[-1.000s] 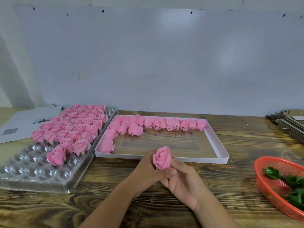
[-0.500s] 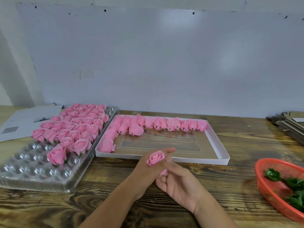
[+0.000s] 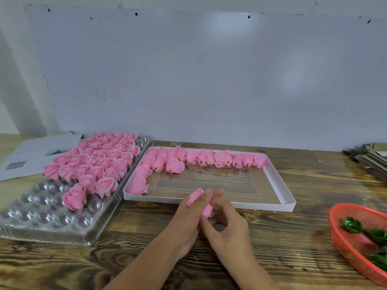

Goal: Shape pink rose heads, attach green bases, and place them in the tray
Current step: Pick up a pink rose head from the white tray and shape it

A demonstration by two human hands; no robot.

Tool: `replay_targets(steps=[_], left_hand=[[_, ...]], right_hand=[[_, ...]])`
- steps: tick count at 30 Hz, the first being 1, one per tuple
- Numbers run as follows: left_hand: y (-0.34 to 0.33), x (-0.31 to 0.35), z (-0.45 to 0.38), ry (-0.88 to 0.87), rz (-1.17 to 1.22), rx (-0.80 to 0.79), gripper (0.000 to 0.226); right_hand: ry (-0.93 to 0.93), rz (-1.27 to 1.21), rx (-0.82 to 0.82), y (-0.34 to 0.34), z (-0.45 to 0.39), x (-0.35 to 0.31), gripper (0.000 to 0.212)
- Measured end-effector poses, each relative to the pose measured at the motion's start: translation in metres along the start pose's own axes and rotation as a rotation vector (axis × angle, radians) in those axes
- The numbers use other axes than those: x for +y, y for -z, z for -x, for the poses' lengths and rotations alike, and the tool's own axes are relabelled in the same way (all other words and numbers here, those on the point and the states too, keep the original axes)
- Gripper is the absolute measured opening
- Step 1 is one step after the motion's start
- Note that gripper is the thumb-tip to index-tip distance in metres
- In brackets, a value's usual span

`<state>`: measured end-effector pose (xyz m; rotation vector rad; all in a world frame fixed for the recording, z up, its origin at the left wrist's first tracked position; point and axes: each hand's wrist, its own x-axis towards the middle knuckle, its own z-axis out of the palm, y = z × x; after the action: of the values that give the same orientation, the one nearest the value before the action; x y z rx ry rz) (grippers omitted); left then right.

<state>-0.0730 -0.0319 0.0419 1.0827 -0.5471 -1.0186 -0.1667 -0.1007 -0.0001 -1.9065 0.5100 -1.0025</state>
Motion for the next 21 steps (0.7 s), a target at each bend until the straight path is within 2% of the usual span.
replay_targets(steps=[4,8,11,15,16,19,21], left_hand=[[0.001,-0.002,-0.001,-0.016,0.01,-0.009,0.041],[0.008,-0.004,-0.005,-0.019,0.005,-0.031,0.047],[0.01,-0.001,-0.005,-0.012,-0.025,-0.039,0.052],[0.015,0.002,-0.005,-0.011,-0.022,-0.065,0.083],[0.017,0.002,-0.005,-0.022,-0.013,-0.07,0.083],[0.018,0.002,-0.004,-0.038,0.001,-0.091,0.057],[0.015,0.002,-0.004,-0.036,0.002,-0.066,0.05]], right_hand=[[-0.014,-0.038,-0.021,-0.001,0.0,-0.004,0.03],[-0.116,-0.211,-0.056,0.001,-0.001,-0.01,0.024],[-0.222,-0.389,-0.154,0.004,-0.002,-0.014,0.018],[-0.42,-0.71,-0.334,0.011,-0.006,-0.02,0.023],[-0.478,-0.799,-0.371,0.013,-0.007,-0.02,0.029],[-0.61,-0.985,-0.404,0.016,-0.008,-0.019,0.041],[-0.634,-0.975,-0.374,0.013,-0.008,-0.017,0.032]])
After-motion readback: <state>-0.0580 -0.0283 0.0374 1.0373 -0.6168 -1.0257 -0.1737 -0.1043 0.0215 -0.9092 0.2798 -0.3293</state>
